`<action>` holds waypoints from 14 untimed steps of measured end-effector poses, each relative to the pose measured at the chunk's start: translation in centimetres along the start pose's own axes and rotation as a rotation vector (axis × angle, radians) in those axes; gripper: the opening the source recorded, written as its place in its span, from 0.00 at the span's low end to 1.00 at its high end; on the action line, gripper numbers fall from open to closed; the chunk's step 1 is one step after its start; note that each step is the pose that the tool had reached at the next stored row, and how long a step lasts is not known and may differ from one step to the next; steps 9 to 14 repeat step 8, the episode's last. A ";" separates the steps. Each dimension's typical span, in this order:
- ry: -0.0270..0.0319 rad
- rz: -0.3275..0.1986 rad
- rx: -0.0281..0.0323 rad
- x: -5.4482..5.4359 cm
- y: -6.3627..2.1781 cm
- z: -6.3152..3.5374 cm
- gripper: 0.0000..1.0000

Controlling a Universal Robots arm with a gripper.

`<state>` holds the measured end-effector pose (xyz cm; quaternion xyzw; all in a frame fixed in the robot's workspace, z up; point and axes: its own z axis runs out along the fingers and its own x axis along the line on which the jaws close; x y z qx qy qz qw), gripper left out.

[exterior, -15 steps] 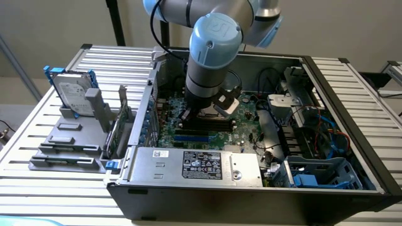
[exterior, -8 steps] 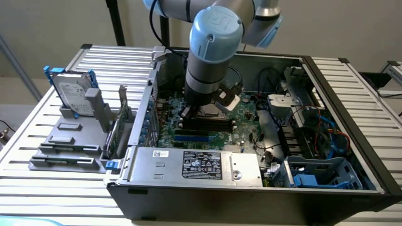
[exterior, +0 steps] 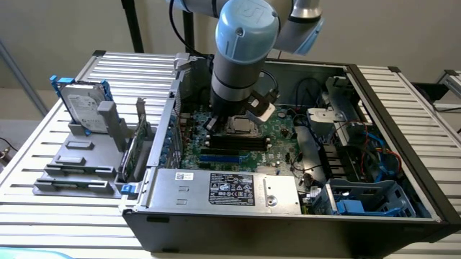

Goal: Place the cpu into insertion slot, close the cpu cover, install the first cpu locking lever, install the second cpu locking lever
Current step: 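Install the second cpu locking lever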

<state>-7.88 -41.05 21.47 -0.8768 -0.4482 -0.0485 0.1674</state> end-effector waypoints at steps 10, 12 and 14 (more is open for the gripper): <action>-0.0002 0.000 -0.0001 0.0 -0.01 -0.01 0.11; -0.0002 0.000 -0.0001 0.0 -0.01 -0.01 0.11; -0.0002 0.000 -0.0001 0.0 -0.01 -0.01 0.11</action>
